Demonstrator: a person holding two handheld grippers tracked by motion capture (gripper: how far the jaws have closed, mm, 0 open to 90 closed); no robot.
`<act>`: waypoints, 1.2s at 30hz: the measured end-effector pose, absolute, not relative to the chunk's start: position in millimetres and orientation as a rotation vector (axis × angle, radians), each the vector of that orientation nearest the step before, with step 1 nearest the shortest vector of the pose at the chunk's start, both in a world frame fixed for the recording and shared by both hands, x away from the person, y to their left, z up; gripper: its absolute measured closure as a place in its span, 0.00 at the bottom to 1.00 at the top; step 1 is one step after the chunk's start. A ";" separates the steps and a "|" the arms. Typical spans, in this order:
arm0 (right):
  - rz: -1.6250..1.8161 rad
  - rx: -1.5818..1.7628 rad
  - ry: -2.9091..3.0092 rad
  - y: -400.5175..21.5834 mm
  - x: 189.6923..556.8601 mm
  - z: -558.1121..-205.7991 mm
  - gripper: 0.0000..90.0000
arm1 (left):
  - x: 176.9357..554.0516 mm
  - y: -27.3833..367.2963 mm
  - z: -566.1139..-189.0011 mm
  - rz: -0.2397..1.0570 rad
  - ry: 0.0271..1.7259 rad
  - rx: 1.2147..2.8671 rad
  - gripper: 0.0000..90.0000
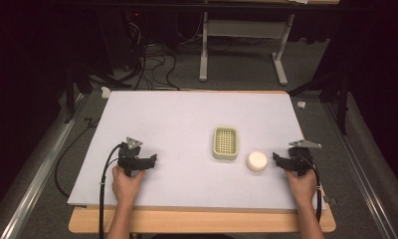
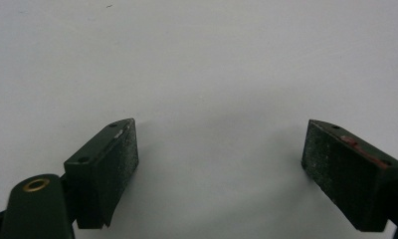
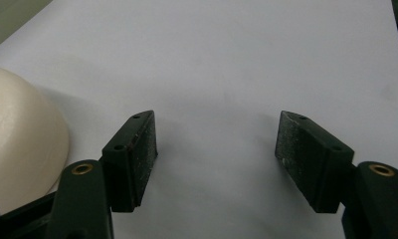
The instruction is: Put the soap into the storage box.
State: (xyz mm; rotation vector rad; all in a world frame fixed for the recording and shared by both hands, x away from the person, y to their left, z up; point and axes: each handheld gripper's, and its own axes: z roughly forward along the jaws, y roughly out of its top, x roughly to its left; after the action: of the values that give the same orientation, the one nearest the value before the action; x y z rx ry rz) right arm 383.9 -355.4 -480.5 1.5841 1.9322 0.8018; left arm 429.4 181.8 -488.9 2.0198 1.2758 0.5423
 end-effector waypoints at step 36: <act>0.814 1.577 1.956 -356.1 385.6 -480.1 0.31 | 429.6 182.1 -488.9 0.540 1.277 2.018 0.17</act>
State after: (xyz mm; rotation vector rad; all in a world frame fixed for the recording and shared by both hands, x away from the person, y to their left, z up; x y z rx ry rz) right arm 385.6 -356.1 -480.1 1.5773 1.9564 0.8145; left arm 429.6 182.1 -488.9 2.0178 1.2775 0.5400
